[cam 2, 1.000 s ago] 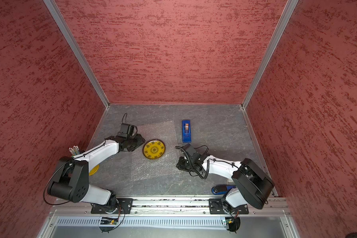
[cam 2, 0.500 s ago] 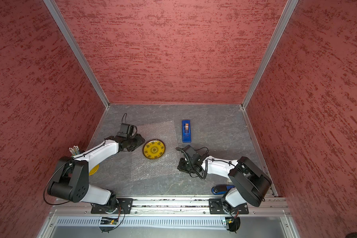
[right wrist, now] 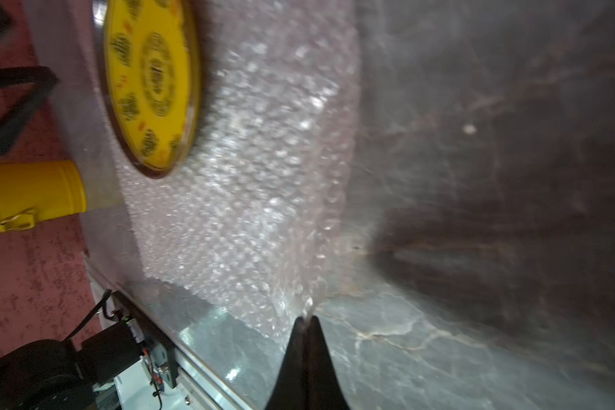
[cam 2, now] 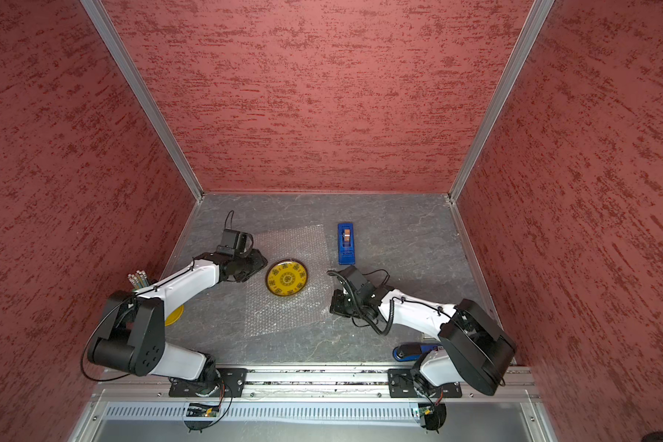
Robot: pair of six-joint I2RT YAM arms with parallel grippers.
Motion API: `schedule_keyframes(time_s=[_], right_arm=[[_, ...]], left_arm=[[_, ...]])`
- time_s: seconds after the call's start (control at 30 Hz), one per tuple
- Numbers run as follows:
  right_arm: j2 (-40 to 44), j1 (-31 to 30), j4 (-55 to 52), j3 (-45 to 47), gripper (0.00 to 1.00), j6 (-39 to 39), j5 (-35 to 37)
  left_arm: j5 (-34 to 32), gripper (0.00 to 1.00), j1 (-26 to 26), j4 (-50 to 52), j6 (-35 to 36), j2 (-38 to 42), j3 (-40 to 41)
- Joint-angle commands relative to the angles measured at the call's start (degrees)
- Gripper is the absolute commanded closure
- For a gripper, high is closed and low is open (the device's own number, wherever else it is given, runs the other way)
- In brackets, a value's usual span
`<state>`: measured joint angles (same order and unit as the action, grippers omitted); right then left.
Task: Wrap dinner plates in bubble wrap
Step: Wrap the plate in the bubble wrap.
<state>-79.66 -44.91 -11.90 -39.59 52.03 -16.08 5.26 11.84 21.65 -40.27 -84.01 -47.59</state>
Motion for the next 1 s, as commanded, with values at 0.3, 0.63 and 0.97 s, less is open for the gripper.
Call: schedule_keyframes(time_s=[0.3,0.63,0.97], right_arm=[[-19.8,-0.3,0.2,-29.2,1.00,-9.4,-4.7],[-42.6,-0.3,-5.3,-52.5,1.00,-12.7,-8.4],[-52.2,0.0,-6.6,-59.4,0.97,-11.7,-9.0]], left_arm=[[0.8,0.42,-1.6,0.6,-2.0,0.3,1.2],[2.1,0.48,-0.9,0.4,-3.1,2.6,3.1],[1.8,0.53,5.4,-1.1,-6.5,6.1,5.2]])
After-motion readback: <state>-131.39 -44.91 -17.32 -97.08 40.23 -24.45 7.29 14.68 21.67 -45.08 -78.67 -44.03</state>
